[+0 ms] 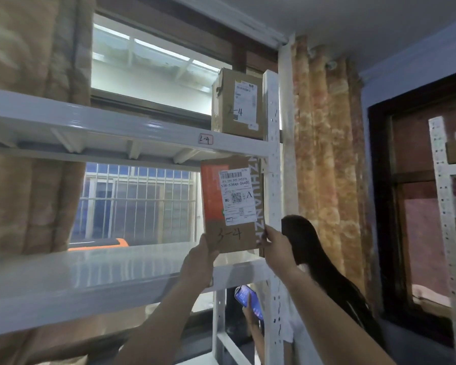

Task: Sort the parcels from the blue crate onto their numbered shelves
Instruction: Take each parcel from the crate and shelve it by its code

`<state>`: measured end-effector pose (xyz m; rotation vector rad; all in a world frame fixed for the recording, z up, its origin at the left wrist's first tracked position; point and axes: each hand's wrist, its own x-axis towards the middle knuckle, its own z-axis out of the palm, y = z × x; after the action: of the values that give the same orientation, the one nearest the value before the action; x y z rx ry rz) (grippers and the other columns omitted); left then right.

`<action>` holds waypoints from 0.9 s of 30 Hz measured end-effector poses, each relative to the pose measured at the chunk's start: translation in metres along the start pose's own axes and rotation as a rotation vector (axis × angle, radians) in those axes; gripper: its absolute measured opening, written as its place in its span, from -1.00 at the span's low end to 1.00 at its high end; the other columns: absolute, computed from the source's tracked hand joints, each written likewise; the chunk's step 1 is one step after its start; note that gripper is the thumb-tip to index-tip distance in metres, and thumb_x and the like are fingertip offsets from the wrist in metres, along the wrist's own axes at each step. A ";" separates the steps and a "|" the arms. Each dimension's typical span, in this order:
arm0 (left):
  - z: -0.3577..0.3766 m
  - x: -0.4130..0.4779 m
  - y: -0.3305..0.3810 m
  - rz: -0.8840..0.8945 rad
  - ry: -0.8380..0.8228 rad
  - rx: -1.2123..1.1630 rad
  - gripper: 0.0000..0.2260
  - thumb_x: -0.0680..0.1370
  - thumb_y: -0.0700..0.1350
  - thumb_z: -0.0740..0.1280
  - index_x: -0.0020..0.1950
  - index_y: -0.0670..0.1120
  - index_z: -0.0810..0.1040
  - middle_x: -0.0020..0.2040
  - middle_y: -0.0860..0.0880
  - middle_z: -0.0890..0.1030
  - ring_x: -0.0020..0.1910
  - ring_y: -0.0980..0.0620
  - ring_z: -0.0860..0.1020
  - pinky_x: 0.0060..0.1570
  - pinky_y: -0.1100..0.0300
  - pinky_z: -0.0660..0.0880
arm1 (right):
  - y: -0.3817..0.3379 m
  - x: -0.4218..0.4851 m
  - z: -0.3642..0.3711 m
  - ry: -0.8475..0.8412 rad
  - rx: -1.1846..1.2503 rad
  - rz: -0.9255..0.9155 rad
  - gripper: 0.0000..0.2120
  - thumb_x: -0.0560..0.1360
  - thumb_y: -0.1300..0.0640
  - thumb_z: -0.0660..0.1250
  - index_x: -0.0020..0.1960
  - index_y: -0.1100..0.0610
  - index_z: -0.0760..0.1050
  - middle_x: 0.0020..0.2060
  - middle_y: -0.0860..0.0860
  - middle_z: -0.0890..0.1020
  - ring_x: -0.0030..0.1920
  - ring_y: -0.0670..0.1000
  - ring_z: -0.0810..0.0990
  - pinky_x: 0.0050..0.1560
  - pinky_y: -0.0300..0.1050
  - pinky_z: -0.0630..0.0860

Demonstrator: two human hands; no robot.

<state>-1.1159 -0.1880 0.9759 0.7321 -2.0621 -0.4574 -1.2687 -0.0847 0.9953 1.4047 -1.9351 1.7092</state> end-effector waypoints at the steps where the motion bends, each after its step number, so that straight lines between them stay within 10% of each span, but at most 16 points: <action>1: 0.005 0.004 0.000 -0.014 0.001 0.004 -0.67 0.61 -0.12 0.17 0.37 -0.05 0.26 0.18 -0.09 0.58 0.08 -0.11 0.57 0.07 0.02 0.51 | 0.006 0.006 0.001 -0.012 0.001 -0.006 -0.71 0.53 0.42 0.13 0.01 0.13 0.54 -0.30 -0.15 0.56 -0.21 -0.05 0.57 -0.18 -0.27 0.47; 5: 0.030 0.013 -0.003 -0.075 -0.014 0.016 -0.65 0.60 -0.13 0.18 0.39 -0.03 0.25 0.20 -0.06 0.58 0.05 -0.12 0.60 0.09 -0.03 0.55 | 0.038 0.022 0.007 -0.079 0.000 0.017 -0.67 0.55 0.41 0.10 0.08 0.10 0.52 -0.11 -0.06 0.62 -0.04 -0.02 0.61 0.06 -0.11 0.57; 14: 0.056 0.022 -0.020 -0.102 0.012 0.188 -0.66 0.59 -0.10 0.19 0.36 -0.03 0.28 0.14 -0.06 0.62 0.06 -0.08 0.60 0.05 0.01 0.55 | 0.084 0.036 0.037 -0.160 0.064 0.138 -0.75 0.61 0.22 0.09 -0.10 -0.04 0.45 -0.13 -0.07 0.59 -0.10 -0.05 0.59 -0.10 -0.18 0.53; 27: 0.084 0.035 -0.037 -0.101 0.112 0.431 -0.52 0.56 -0.19 0.08 0.44 0.12 0.09 -0.04 0.04 0.66 -0.14 -0.03 0.56 0.00 0.10 0.49 | 0.096 0.031 0.037 -0.090 0.135 0.132 -0.68 0.58 0.32 0.14 0.19 0.05 0.53 -0.11 -0.06 0.64 -0.10 -0.05 0.60 -0.09 -0.14 0.56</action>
<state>-1.1894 -0.2348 0.9300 1.0925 -2.0446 -0.0190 -1.3409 -0.1436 0.9417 1.4517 -2.0357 1.8998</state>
